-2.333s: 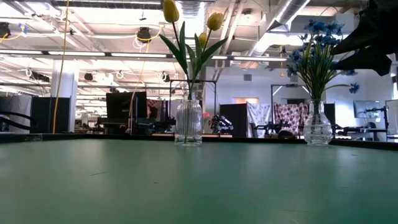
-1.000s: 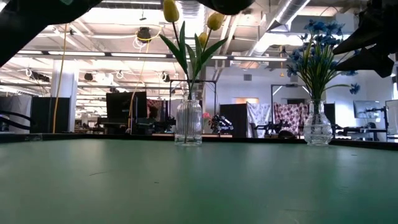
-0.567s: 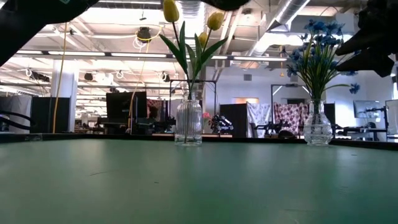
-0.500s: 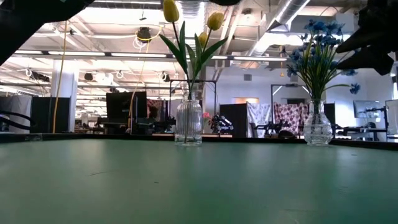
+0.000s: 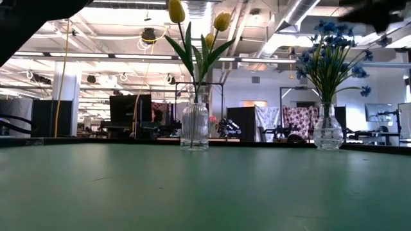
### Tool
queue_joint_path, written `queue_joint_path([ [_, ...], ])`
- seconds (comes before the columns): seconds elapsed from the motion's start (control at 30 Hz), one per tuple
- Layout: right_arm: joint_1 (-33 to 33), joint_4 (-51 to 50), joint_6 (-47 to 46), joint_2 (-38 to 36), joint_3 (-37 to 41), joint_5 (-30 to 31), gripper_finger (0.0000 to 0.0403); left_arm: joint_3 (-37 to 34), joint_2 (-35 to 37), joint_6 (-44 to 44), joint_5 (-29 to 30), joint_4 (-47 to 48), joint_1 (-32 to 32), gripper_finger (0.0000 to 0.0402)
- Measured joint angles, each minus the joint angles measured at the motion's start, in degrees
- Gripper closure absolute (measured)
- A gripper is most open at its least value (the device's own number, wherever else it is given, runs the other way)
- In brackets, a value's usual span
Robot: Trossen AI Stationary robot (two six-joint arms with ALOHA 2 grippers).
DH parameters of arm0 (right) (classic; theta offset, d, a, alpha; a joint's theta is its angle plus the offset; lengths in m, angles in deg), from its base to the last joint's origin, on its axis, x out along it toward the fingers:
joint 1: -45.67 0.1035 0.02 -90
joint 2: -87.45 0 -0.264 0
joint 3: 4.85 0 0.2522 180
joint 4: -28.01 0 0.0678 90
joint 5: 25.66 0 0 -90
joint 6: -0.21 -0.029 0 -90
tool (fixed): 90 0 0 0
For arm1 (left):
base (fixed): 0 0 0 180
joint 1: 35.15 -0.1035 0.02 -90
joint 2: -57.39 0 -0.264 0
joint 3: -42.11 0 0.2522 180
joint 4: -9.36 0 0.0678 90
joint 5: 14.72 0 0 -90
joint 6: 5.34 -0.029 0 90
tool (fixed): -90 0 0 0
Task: Sort flowers into vase by color
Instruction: Put the red flowers into the yellow vase
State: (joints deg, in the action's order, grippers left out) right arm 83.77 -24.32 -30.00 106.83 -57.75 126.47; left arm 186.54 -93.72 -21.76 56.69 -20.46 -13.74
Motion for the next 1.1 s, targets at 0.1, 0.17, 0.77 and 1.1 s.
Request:
queue_joint_path([
  [0.1,0.04,6.55,9.90,0.06,-2.89,-1.33,0.0138,0.00,0.93,0.42,-0.20,1.10,-0.13,0.0401],
  [0.17,0.07,10.50,15.32,0.08,-4.68,-4.48,0.0138,0.00,1.75,0.79,-0.37,2.59,-0.17,0.0401],
  [0.77,0.23,28.06,27.88,16.60,-13.72,-38.61,0.0138,-0.04,17.84,2.47,5.40,30.32,0.24,0.0401],
  [1.1,7.38,25.37,29.99,26.68,-23.14,-40.89,0.0138,-0.04,27.00,1.06,18.79,41.49,0.50,0.0402],
])
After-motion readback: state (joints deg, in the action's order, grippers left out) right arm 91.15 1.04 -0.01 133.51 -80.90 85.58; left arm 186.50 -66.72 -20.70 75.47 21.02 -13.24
